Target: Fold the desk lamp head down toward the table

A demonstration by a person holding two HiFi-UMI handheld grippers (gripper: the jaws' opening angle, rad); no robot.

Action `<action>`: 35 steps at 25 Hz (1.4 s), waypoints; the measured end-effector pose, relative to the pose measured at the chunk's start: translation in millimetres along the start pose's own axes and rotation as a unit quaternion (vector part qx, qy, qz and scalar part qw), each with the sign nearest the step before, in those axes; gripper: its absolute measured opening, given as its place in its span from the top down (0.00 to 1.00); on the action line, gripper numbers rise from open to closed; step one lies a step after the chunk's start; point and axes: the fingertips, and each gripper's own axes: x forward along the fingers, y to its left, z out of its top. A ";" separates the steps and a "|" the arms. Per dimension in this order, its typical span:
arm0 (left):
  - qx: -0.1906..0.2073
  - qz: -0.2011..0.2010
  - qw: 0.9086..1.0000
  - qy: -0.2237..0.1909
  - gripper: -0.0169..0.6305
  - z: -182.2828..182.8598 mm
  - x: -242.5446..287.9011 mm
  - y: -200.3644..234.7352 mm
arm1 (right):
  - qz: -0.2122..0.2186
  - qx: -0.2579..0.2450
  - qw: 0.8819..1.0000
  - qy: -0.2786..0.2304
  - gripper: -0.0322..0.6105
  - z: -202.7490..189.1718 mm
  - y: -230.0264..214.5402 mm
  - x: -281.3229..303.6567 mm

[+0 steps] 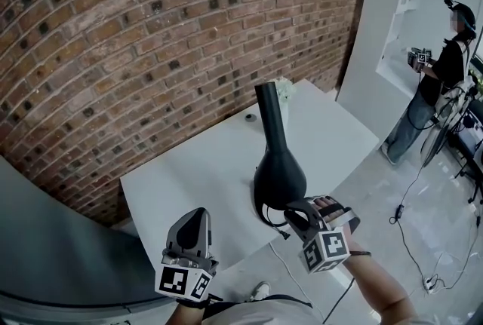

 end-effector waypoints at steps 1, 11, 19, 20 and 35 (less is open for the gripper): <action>0.000 0.000 1.000 0.000 0.96 -0.1 0.0 0.4 | -0.001 0.001 1.000 0.000 0.82 0.3 -0.2 0.0; -0.002 -0.003 1.000 0.007 0.96 -1.0 -1.3 -1.6 | -0.032 0.076 0.996 -0.019 0.82 2.4 -6.4 -7.4; -0.003 -0.024 1.000 0.006 0.96 -3.5 -3.7 -9.1 | -0.070 0.200 0.975 -0.060 0.83 11.3 -5.6 -26.7; -0.003 -0.027 1.000 0.005 0.96 -3.5 -4.9 -9.6 | -0.075 0.226 0.969 -0.070 0.83 13.7 -5.6 -29.9; -0.002 -0.101 0.995 -0.002 0.96 22.8 -72.3 -1.3 | -0.219 0.479 0.829 -0.187 0.90 102.2 -20.0 -104.8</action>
